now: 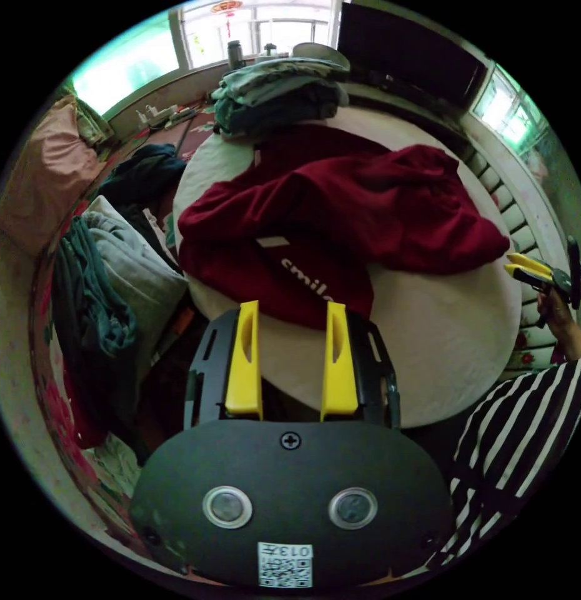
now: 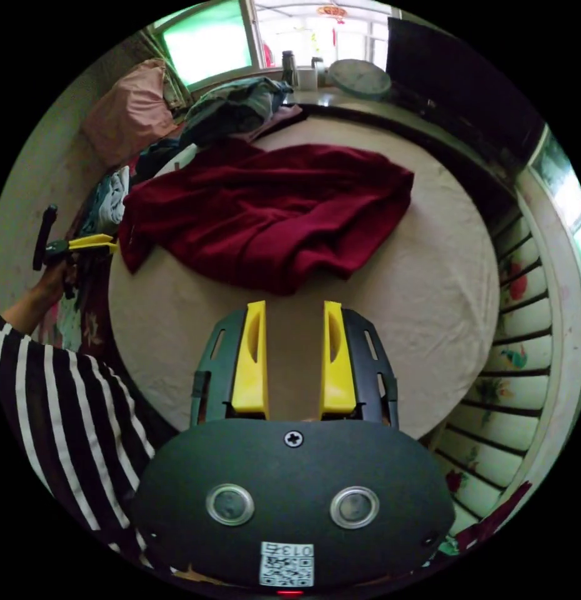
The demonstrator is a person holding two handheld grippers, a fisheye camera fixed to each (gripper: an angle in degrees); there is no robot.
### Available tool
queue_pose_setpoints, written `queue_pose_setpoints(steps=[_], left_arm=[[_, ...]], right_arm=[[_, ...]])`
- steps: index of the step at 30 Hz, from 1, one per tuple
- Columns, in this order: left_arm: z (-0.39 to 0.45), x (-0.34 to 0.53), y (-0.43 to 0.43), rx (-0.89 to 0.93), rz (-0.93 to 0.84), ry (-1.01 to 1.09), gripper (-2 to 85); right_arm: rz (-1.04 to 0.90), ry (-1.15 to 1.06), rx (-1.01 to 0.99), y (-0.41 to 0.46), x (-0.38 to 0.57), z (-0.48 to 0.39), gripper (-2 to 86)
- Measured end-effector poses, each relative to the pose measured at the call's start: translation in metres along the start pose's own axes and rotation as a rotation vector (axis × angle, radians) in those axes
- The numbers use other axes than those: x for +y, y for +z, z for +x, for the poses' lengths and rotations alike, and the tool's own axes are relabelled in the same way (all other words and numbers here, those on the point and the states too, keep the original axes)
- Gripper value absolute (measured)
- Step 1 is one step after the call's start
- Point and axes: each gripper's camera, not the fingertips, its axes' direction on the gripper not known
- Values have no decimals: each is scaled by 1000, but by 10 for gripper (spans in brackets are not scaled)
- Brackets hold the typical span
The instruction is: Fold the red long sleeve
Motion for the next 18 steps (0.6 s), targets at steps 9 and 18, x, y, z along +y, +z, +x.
queue_pose_setpoints(steps=[9,18], left_arm=[[21,-35,39,-12,-104,40,76],[20,-56,-10,26,-12,228,-1]], right_arm=[[-33,-10,6,35,-49,14,58],[117,27,9,-41,-94,55,16]])
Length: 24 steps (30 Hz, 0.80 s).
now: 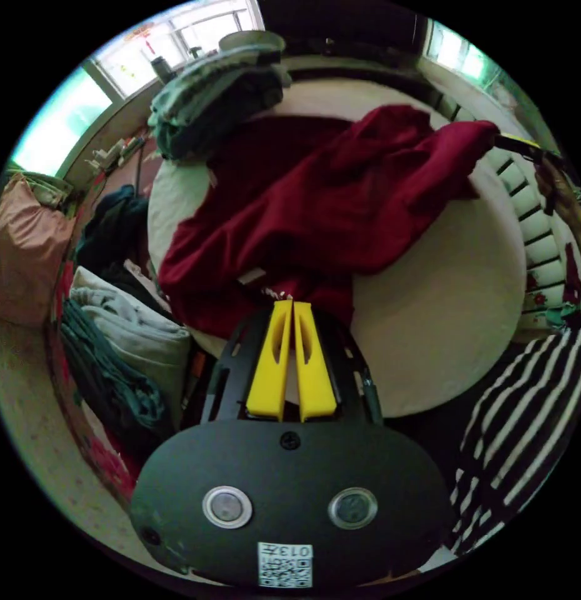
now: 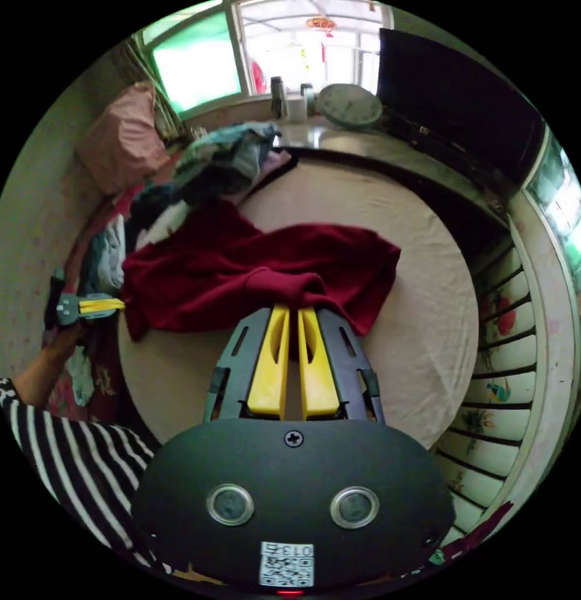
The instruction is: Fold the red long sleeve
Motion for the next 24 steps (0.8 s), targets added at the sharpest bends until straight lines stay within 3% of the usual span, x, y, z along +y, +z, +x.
queue_pose_setpoints(steps=[5,11,16,20,21,24], left_arm=[[-12,17,-87,129,194,112,-3],[-27,34,-150,247,331,232,-2],[-54,2,-93,170,271,34,1],[-72,-2,-17,267,148,-330,13],[-71,8,-15,301,206,-397,23],[-44,25,-16,276,231,-372,67]], right_arm=[[52,16,-67,-95,9,45,13],[33,88,-23,-141,42,79,12],[-14,269,-47,-71,30,114,18],[-130,412,-80,9,31,129,43],[-132,425,-87,11,33,130,48],[-48,418,-29,0,49,121,61]])
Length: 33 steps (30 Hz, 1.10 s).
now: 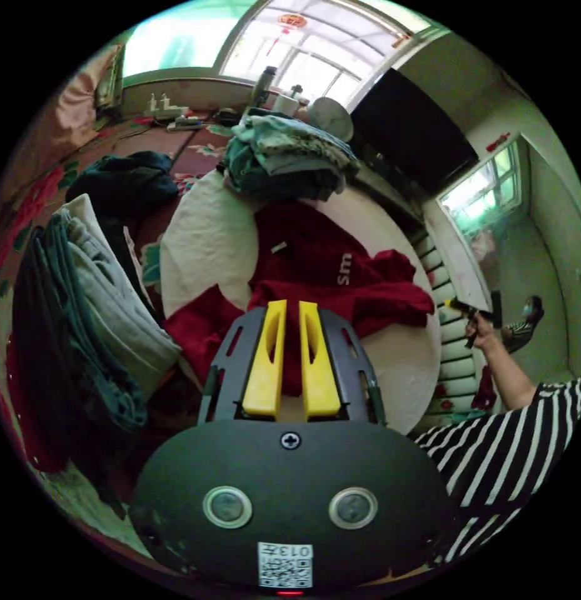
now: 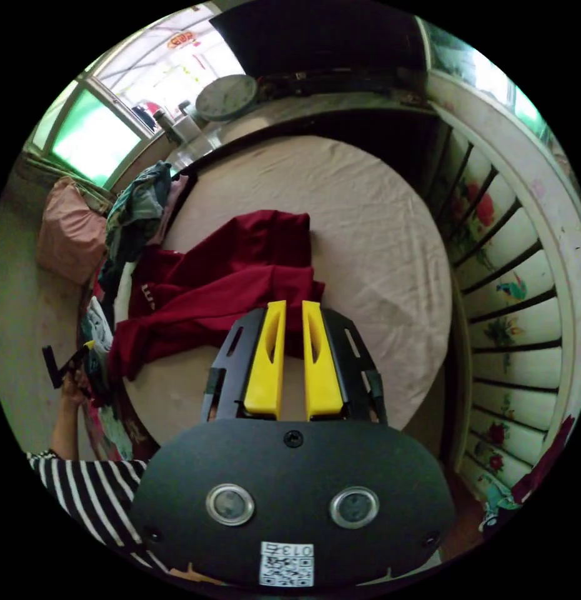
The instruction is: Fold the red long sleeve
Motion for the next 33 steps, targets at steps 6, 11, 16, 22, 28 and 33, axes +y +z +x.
queue_pose_setpoints(steps=[6,11,16,22,28,33], left_arm=[[85,41,41,-190,-134,273,138],[152,59,80,-522,-91,429,158],[172,59,98,-532,-163,467,131],[169,50,54,-472,-71,372,13],[213,84,45,-448,-59,485,64],[239,121,60,-416,-155,504,123]], right_arm=[[-22,-214,146,-1,31,-30,94],[0,-566,302,23,45,-105,119],[-13,-720,424,36,52,-139,86],[12,-686,373,4,42,-152,31],[84,-626,340,-41,51,-170,22],[77,-595,324,-64,68,-174,20]])
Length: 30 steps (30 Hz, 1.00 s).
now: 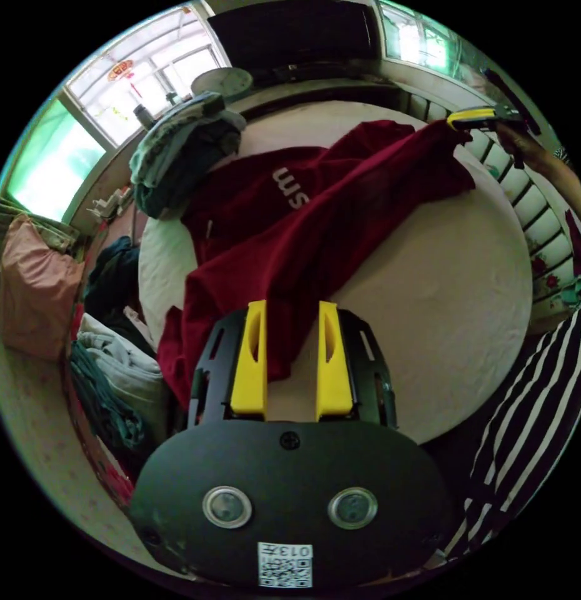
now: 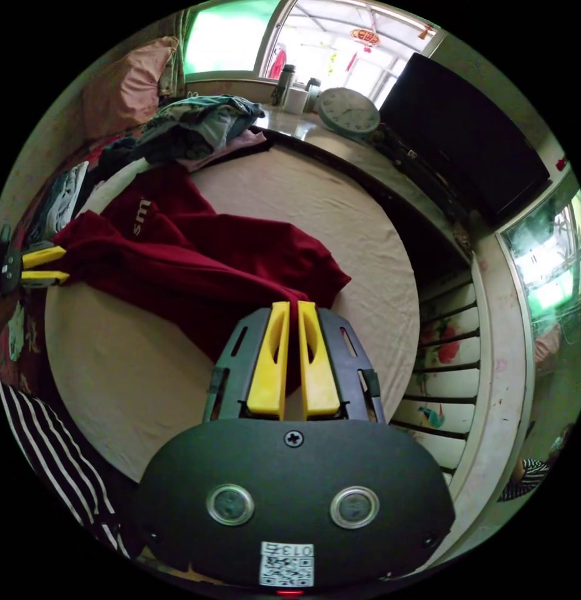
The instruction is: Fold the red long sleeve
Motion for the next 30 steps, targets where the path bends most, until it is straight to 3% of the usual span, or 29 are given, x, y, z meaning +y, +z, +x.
queue_pose_setpoints(steps=[5,9,13,16,22,30], left_arm=[[1,15,-16,-131,48,-146,131],[5,17,-1,-38,-87,-105,136],[24,37,-18,-28,-80,-105,125],[34,54,-34,-2,-106,-118,58],[29,82,-135,-112,137,-181,10],[39,146,-361,-227,729,-204,4]], right_arm=[[17,24,-4,-35,19,-6,18],[39,35,6,-63,33,-10,18],[42,49,11,-96,54,-12,16],[52,67,13,-120,73,-14,14],[167,100,121,-196,117,-26,9],[487,221,258,-356,181,-23,6]])
